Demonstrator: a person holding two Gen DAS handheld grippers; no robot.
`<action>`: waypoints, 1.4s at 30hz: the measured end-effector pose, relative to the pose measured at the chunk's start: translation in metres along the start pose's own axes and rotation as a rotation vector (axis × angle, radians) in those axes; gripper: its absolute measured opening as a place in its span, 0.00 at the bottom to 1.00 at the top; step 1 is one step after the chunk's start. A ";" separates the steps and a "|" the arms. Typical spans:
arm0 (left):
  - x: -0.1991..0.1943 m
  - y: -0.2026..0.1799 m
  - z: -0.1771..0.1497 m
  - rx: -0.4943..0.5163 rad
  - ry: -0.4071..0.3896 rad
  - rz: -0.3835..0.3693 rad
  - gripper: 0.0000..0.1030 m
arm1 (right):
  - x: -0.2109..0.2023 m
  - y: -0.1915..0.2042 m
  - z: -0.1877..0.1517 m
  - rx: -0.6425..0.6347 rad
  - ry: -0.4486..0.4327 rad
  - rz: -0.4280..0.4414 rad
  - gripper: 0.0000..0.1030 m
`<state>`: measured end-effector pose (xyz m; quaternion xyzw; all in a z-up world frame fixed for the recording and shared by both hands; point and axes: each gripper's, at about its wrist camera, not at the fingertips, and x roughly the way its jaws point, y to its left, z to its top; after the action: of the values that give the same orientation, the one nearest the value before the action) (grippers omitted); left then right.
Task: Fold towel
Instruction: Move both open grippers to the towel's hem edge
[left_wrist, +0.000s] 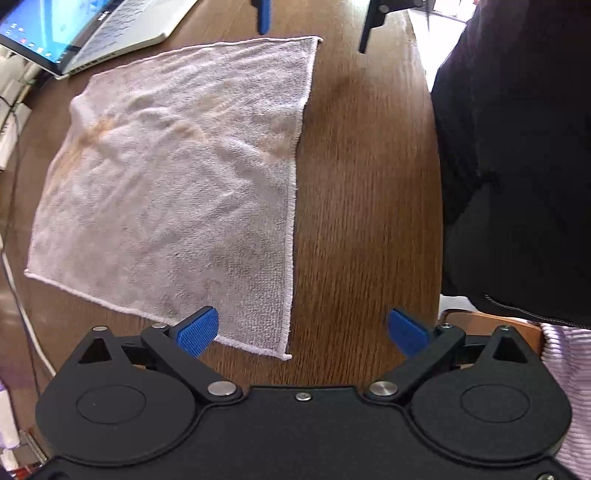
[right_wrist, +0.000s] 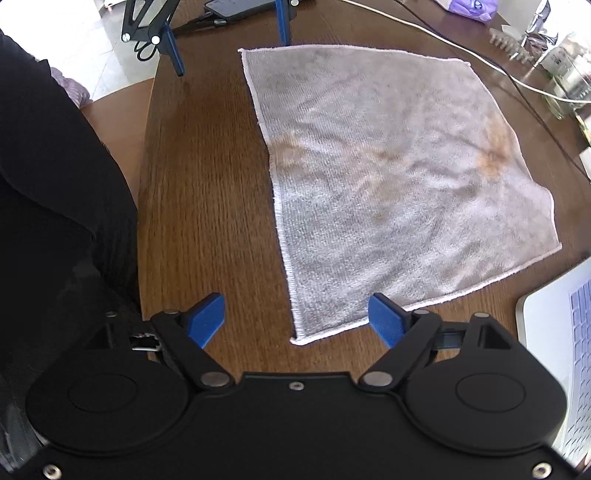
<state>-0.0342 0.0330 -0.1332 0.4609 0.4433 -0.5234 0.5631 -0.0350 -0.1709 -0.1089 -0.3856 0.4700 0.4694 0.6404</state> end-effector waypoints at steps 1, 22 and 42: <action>0.001 0.002 0.000 -0.003 0.001 -0.011 0.96 | 0.001 -0.001 0.000 -0.006 0.003 -0.002 0.87; 0.015 0.020 0.001 0.039 0.021 -0.080 1.00 | 0.019 -0.008 -0.004 -0.094 0.056 0.101 1.00; 0.024 0.018 0.009 0.066 0.030 -0.056 0.99 | 0.021 -0.009 -0.002 -0.145 0.074 0.114 1.00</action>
<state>-0.0146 0.0202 -0.1540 0.4746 0.4468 -0.5463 0.5260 -0.0246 -0.1699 -0.1293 -0.4206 0.4793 0.5231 0.5654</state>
